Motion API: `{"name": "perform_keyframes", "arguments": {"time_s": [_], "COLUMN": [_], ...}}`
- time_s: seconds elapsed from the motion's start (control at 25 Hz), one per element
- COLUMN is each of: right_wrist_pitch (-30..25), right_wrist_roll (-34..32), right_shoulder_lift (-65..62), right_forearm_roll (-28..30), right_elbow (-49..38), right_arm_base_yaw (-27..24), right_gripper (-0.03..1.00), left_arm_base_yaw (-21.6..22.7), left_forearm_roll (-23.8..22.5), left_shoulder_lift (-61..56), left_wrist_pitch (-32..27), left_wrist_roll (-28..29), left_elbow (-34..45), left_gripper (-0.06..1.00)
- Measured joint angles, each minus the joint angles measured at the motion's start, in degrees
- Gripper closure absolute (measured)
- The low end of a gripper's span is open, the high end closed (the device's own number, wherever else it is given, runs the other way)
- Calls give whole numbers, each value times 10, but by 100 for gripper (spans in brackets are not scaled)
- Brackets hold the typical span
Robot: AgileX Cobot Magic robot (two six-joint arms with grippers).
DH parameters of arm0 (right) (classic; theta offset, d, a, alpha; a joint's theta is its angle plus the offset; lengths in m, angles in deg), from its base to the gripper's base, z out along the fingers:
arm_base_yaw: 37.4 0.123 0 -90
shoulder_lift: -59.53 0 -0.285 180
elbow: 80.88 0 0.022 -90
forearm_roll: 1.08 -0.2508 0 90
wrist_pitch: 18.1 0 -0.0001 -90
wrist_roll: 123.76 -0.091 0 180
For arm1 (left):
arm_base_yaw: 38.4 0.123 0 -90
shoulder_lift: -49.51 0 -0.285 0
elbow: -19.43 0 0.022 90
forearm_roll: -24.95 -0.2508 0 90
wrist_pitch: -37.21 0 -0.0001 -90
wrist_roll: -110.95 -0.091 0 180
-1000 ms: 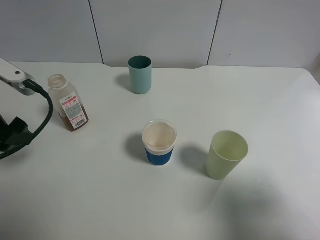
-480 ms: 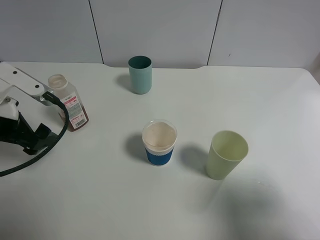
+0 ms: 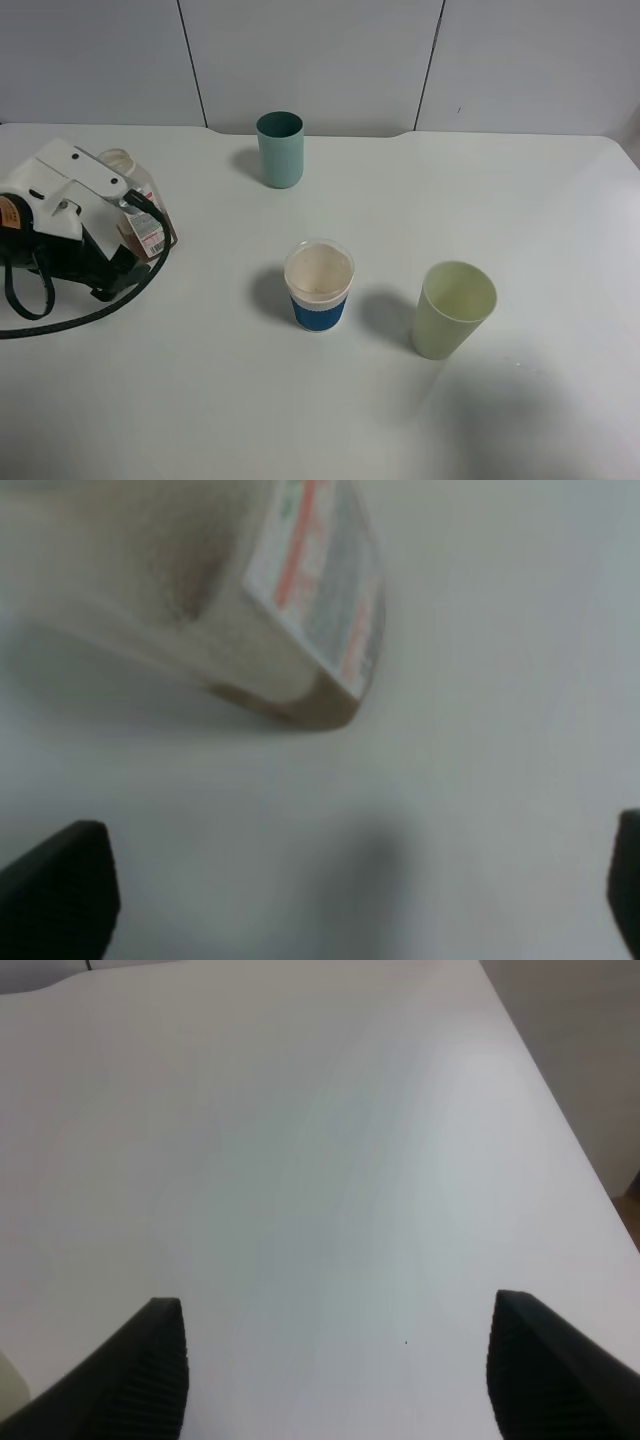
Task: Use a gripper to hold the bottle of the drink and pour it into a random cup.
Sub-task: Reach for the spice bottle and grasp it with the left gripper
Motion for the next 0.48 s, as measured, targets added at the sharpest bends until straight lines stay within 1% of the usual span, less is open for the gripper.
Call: {"name": "perform_keyframes", "arguments": {"time_s": [0.12,0.24,0.32,0.48], "right_wrist_pitch": [0,0,0,0], "right_wrist_roll": [0,0,0,0], "right_shoulder_lift": [0,0,0,0], "right_forearm_roll": [0,0,0,0], "right_elbow": [0,0,0,0], "right_arm_base_yaw": [0,0,0,0], "right_gripper": [33,33,33,33], "left_arm_base_yaw": [27,42,43,43], "left_forearm_roll": [0,-5,-18,-63], "left_shoulder_lift": [26,36,37,38], "left_wrist_pitch": [34,68,92,138], "left_wrist_roll": [13,17,19,20], "left_elbow": [0,1,1,1], "left_gripper": [-5,-5,-5,-5]}}
